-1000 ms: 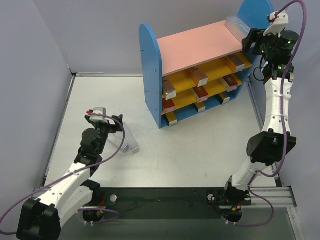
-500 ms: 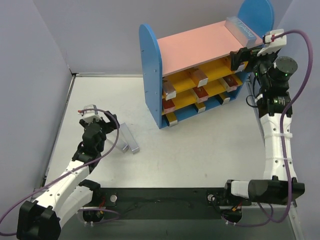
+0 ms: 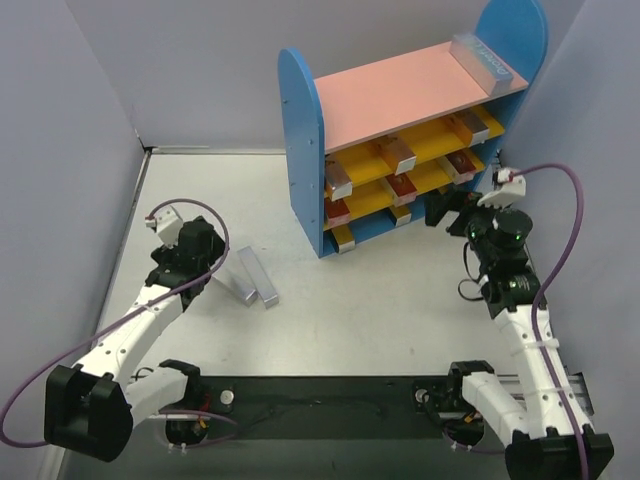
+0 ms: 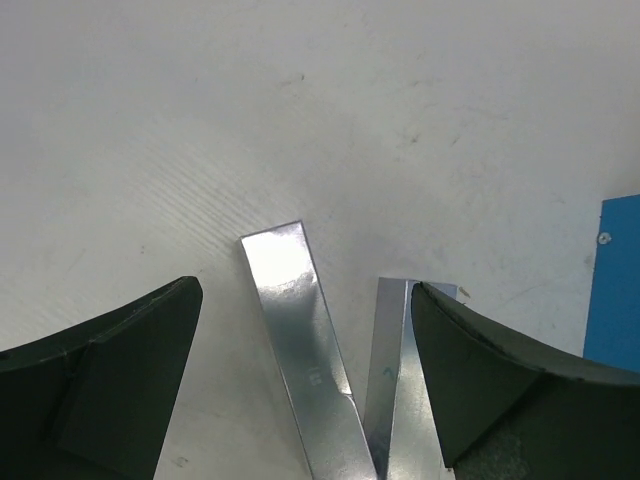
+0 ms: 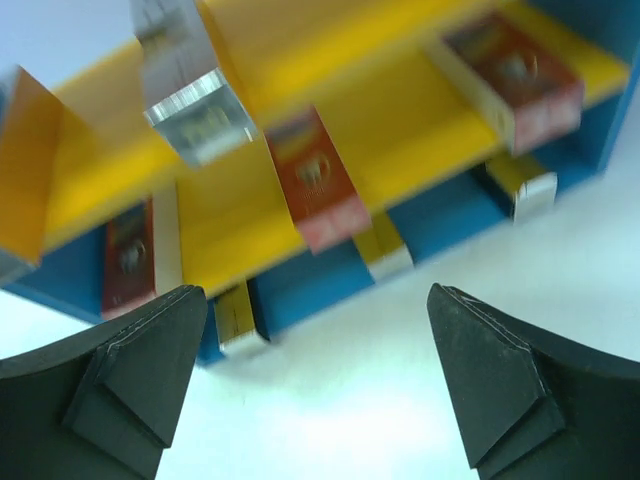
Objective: Place and organize the toothpastes onto the shelf
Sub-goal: Pick up the toothpaste from the center of the board.
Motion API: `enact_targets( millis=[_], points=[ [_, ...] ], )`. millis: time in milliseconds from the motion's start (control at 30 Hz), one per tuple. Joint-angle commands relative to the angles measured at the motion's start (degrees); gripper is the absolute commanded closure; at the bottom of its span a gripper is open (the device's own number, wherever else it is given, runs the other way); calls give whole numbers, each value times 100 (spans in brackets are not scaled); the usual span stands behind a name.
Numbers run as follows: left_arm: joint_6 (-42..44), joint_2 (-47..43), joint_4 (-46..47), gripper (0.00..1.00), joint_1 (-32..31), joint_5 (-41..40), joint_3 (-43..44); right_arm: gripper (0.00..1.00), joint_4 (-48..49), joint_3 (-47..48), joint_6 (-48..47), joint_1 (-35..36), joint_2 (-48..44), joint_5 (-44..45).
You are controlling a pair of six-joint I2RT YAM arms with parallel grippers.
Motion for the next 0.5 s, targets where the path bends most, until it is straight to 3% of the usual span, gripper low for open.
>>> enact_targets(
  millis=[0,300,467],
  points=[
    [-735,362,-710,3,190,14,548,0,-455,-864,866,99,-839,661],
    [-1483,1987,-2047,5,524,189,1806,0,-1984,-1887,780,187,-2457,564],
    [-1712,2577,-2048,7,621,515,1965,0,-2398,-2019,726,179,-2844,704]
  ],
)
